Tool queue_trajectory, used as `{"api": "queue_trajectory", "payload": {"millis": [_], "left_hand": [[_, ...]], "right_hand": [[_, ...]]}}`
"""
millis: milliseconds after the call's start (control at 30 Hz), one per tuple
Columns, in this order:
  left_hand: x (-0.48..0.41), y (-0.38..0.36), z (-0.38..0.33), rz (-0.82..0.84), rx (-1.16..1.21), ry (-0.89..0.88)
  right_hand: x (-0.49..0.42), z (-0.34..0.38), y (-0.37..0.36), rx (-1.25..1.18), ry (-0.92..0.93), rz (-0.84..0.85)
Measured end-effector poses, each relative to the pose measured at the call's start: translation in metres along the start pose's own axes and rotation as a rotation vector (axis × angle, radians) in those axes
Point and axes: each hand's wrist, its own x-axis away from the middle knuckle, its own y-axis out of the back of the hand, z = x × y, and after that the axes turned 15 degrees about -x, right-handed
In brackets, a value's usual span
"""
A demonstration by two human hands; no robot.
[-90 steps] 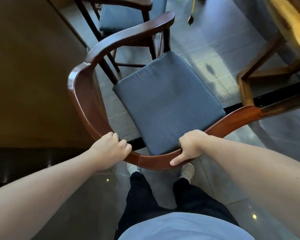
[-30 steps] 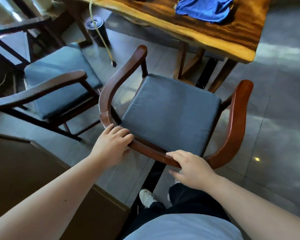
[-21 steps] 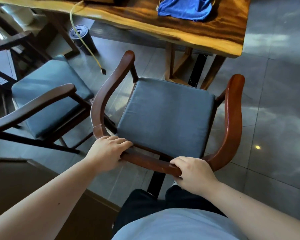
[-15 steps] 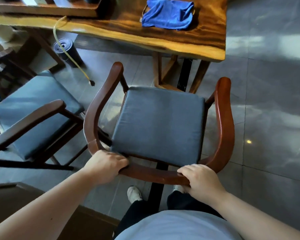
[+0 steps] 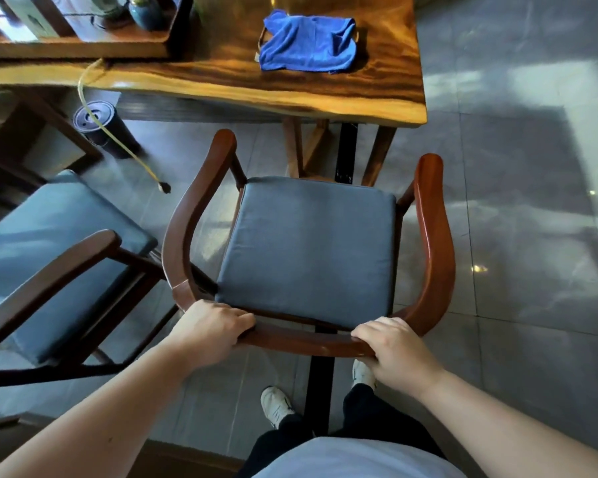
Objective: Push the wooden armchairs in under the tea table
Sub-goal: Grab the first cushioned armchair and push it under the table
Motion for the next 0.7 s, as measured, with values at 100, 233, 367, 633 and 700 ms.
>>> {"api": "queue_trajectory", "payload": {"millis": [100, 233, 367, 633, 700], "left_hand": [[-0.008, 0.012, 0.014, 0.020, -0.046, -0.004], [-0.020, 0.017, 0.011, -0.013, -0.025, 0.006], [-0.034, 0.015, 0.005, -0.005, -0.026, 0.014], [-0.059, 0.023, 0.008, -0.066, -0.073, 0.042], [-0.060, 0.022, 0.015, -0.057, -0.073, 0.058]], "right_hand": [[-0.014, -0.001, 0.006, 0.005, 0.000, 0.000], [-0.021, -0.009, 0.016, 0.018, -0.020, 0.017], [-0.026, -0.023, 0.029, 0.019, -0.025, 0.018], [-0.045, -0.041, 0.052, 0.031, -0.036, 0.035], [-0.052, -0.039, 0.050, 0.032, -0.042, 0.042]]}}
